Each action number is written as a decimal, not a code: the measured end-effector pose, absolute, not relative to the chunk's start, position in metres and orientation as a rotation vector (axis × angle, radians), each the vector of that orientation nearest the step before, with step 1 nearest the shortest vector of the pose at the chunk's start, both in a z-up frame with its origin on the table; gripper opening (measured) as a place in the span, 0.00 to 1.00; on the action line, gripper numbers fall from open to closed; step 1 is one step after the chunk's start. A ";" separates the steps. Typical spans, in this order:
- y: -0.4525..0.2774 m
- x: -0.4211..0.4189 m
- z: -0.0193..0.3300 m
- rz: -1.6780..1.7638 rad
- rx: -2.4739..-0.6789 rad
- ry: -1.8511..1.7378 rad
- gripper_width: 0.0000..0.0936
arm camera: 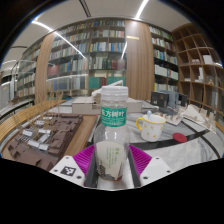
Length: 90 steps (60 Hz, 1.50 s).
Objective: Pour water
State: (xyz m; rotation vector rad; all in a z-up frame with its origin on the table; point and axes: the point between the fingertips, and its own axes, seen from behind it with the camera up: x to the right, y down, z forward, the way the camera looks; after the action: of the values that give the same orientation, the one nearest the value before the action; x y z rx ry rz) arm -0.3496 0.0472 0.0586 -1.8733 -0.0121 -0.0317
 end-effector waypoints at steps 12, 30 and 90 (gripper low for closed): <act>0.054 -0.351 0.060 -0.019 -1.853 -0.033 0.44; 0.046 -0.398 0.147 0.381 -1.735 -0.034 0.42; 0.176 -0.304 0.255 2.059 -1.057 1.047 0.41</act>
State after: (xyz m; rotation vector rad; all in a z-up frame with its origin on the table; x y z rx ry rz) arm -0.3041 0.1756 0.2550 -1.0567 1.0469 2.0588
